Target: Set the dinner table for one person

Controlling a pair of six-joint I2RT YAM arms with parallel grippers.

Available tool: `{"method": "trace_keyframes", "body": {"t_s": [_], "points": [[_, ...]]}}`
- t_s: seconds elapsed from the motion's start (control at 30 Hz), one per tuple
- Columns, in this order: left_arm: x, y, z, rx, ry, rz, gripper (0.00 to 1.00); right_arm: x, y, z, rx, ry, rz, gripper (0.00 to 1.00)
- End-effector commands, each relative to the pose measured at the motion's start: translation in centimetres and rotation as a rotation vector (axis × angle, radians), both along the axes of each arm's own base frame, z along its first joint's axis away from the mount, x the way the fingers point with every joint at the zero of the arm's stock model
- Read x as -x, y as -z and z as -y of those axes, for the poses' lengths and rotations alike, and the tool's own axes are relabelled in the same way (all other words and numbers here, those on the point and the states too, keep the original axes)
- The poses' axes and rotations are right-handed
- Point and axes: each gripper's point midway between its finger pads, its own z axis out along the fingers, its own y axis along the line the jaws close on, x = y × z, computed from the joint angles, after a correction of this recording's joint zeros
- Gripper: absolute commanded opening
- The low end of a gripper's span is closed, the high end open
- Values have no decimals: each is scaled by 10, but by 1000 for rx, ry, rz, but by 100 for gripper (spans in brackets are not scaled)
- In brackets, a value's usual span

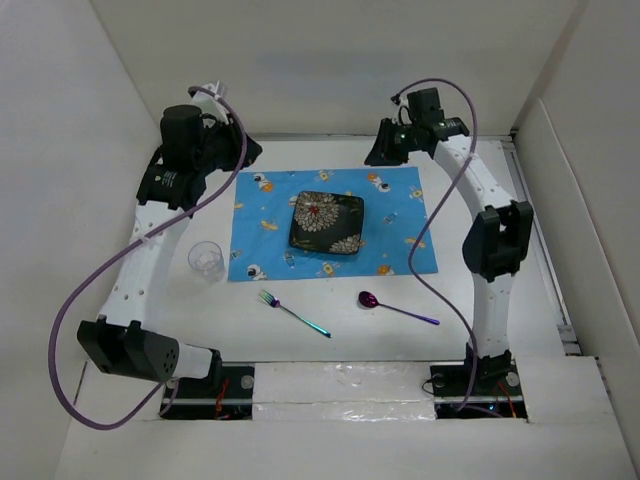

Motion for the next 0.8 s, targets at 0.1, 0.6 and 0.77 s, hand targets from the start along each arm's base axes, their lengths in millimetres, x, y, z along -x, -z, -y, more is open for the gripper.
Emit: {"method": "trace_keyframes", "body": {"t_s": [0.1,0.6,0.77], "points": [[19,-125,-13,155,-100,305,0,47,-74,-75,-110,-60,230,0],[114,-186,-39,448,-229,430,49,212,-36,-345,-98,-359,288,69],[131,-150,-49,427,-288,358,48,196,14,-364,28,-268,295,73]]}}
